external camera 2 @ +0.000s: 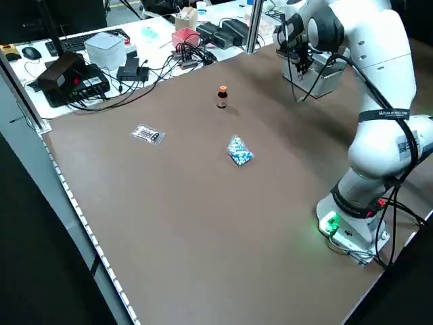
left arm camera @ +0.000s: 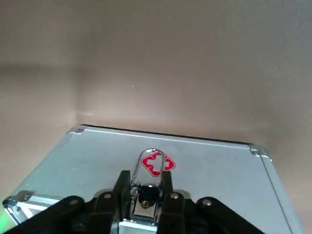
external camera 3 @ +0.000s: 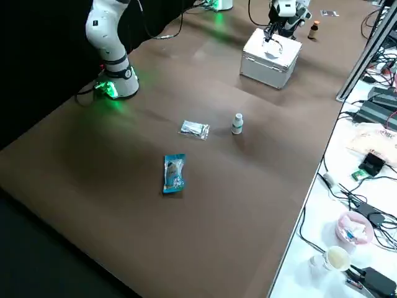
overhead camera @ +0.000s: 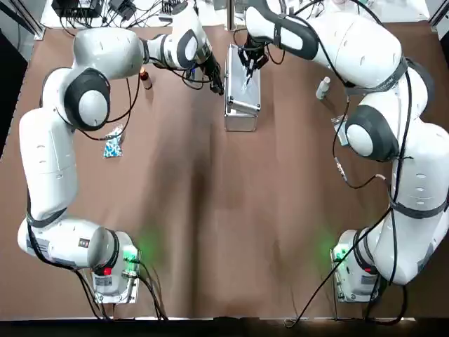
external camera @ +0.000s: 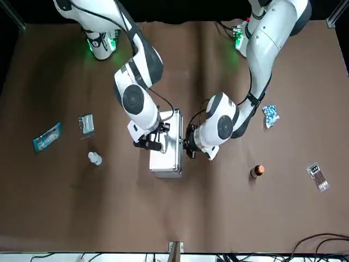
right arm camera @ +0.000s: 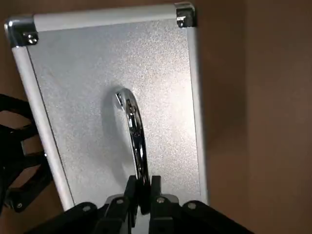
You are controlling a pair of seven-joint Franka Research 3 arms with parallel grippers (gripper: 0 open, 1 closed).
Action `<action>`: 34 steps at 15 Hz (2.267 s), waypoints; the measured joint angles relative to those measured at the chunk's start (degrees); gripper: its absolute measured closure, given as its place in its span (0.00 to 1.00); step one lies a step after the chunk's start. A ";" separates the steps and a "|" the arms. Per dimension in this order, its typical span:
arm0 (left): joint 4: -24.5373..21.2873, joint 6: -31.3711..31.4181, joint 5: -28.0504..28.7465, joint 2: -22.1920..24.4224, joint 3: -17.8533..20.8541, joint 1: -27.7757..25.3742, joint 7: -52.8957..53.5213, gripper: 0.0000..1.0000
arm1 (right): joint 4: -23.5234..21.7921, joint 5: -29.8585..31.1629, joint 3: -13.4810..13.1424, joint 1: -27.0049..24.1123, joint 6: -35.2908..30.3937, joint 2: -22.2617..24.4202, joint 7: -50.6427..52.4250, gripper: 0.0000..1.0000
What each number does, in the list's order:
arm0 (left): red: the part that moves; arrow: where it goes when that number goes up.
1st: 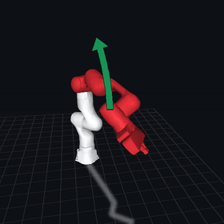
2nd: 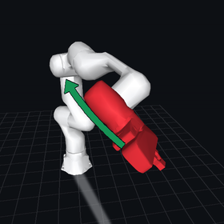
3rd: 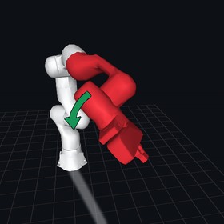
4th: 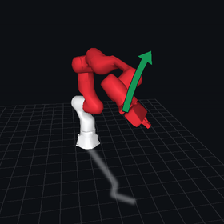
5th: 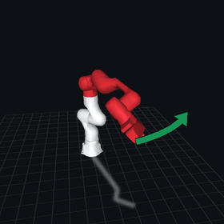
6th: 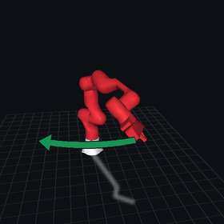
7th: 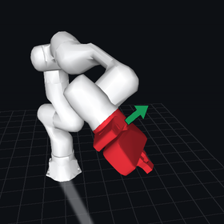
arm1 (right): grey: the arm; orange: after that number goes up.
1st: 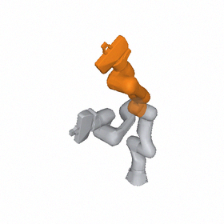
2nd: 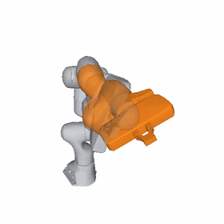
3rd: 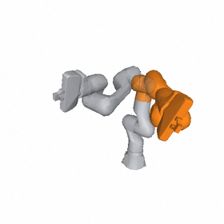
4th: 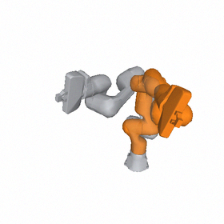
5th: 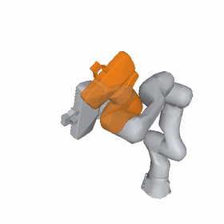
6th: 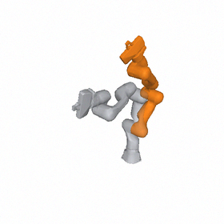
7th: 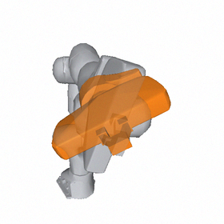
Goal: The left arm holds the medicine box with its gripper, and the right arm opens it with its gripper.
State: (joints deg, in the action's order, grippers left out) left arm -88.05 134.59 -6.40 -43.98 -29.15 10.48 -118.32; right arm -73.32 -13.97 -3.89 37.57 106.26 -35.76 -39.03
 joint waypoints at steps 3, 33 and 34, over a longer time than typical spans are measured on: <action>0.03 0.00 0.00 0.00 -0.03 0.00 0.00 0.70 | 0.26 -1.09 0.19 -1.09 -1.57 0.08 1.72 0.87; 0.01 -0.21 0.02 -0.03 0.15 -0.03 0.00 0.70 | -3.00 -1.07 -1.24 -10.97 -8.29 -1.64 14.81 0.38; 0.02 -0.21 0.02 -0.03 0.14 -0.03 0.00 0.70 | -3.05 -1.24 -1.23 -11.53 -8.60 -1.65 15.35 0.38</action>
State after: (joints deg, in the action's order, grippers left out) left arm -88.03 134.38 -6.38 -44.01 -29.01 10.44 -118.32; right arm -76.37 -15.21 -5.12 26.04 97.66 -37.41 -23.68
